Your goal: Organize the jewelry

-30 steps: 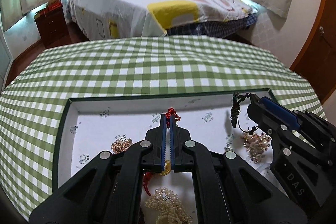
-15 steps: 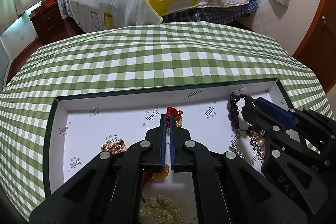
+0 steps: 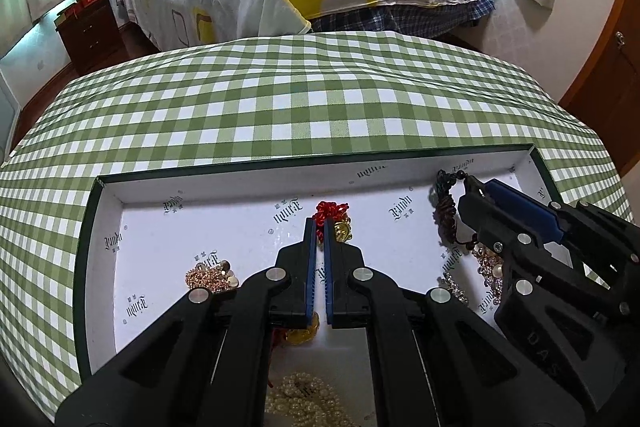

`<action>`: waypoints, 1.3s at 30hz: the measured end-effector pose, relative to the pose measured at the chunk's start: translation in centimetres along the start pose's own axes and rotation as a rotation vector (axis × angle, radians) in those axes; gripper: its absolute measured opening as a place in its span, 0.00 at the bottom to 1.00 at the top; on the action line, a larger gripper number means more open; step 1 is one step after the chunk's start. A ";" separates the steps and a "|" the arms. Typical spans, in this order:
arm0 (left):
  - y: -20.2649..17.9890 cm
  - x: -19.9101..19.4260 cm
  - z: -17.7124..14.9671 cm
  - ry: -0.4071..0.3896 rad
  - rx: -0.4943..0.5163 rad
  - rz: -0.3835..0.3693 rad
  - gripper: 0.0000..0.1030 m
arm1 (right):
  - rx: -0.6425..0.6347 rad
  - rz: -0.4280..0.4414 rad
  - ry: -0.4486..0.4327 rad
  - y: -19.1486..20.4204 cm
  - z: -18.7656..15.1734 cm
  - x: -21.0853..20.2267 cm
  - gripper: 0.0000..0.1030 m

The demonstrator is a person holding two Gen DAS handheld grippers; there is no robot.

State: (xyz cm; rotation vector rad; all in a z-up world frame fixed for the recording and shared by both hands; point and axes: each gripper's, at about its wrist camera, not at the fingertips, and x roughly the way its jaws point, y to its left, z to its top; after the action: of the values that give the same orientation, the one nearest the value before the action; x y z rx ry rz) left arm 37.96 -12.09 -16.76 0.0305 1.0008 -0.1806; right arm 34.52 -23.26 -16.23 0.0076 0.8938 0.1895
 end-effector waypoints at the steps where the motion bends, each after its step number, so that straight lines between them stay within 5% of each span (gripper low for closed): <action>1: 0.1 0.0 0.0 0.001 -0.001 -0.001 0.05 | 0.002 0.000 0.002 0.0 0.0 0.0 0.17; 8: 0.3 0.3 -0.2 0.014 -0.011 -0.007 0.06 | 0.023 0.007 0.010 -0.5 0.0 0.3 0.18; 11: 0.3 0.3 -0.1 0.015 -0.015 -0.005 0.26 | 0.038 0.011 0.010 -0.8 0.0 0.3 0.21; 15: 0.3 0.2 -0.1 0.010 -0.015 -0.006 0.27 | 0.037 0.009 0.010 -0.8 -0.1 0.3 0.24; 23: 1.2 -0.2 -0.3 0.002 -0.052 0.009 0.51 | 0.050 -0.020 -0.010 -1.3 -0.3 -0.3 0.49; 39: 3.0 -2.6 -1.6 -0.060 -0.083 0.041 0.85 | 0.026 -0.102 -0.054 -1.5 -1.0 -2.2 0.78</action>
State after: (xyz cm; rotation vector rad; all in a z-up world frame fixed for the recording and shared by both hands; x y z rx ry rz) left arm 35.80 -8.59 -15.64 -0.0303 0.9464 -0.1018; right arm 32.59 -25.21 -15.28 -0.0081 0.8403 0.0823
